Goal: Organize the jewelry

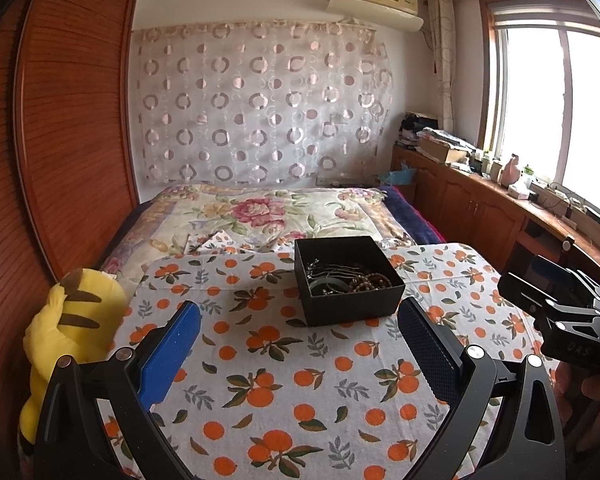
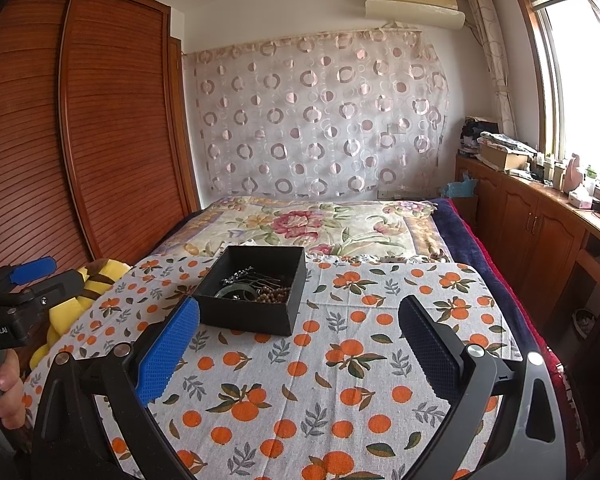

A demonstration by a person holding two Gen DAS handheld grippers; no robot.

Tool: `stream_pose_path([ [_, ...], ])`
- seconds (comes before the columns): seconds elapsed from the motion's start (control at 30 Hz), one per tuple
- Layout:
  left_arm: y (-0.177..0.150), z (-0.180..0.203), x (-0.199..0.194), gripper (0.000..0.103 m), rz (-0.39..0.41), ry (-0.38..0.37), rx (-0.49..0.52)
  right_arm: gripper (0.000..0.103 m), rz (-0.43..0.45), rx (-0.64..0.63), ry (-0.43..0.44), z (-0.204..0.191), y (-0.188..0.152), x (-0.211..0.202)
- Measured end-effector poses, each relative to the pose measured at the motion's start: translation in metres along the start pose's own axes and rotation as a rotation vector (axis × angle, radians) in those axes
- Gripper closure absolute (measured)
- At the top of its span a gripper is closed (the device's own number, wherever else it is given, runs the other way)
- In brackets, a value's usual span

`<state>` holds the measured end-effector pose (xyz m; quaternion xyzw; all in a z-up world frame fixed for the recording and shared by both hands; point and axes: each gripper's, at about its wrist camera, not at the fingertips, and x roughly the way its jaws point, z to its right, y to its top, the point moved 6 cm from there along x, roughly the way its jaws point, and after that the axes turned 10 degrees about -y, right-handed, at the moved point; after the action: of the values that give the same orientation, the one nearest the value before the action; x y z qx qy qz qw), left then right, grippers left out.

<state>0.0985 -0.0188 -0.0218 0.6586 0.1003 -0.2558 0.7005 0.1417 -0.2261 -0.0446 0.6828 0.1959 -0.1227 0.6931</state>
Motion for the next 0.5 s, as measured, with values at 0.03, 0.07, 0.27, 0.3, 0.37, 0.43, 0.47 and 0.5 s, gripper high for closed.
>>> stream_pose_path([
  [0.03,-0.0003,-0.0004,-0.0002,0.008,0.001,0.001,-0.003,0.002,0.000,-0.001,0.000,0.0001,0.0000,-0.0001],
  [0.07,-0.0009,-0.0014,0.0001,0.008,0.001,0.005,-0.006,0.002,0.000,-0.001,0.000,0.0003,-0.0001,-0.0004],
  [0.27,-0.0012,-0.0037,-0.0001,0.008,0.003,0.010,-0.010,0.002,0.000,0.001,0.000,0.0004,-0.0003,-0.0003],
  [0.3,-0.0010,-0.0029,0.0008,0.008,0.002,0.010,-0.010,0.002,0.001,0.000,-0.001,0.0004,-0.0004,-0.0005],
  [0.37,-0.0014,-0.0036,-0.0001,0.008,0.003,0.012,-0.008,0.002,0.001,0.000,0.000,0.0004,-0.0004,-0.0005],
  [0.43,-0.0013,-0.0034,0.0000,0.008,0.003,0.011,-0.008,0.002,0.000,0.000,0.000,0.0006,-0.0004,-0.0003],
  [0.47,-0.0011,-0.0031,0.0004,0.008,0.003,0.011,-0.008,0.002,0.001,0.001,0.000,0.0005,-0.0005,-0.0006],
  [0.5,-0.0011,-0.0031,0.0006,0.008,0.002,0.012,-0.008,0.002,0.002,0.001,-0.001,0.0007,-0.0002,-0.0003],
])
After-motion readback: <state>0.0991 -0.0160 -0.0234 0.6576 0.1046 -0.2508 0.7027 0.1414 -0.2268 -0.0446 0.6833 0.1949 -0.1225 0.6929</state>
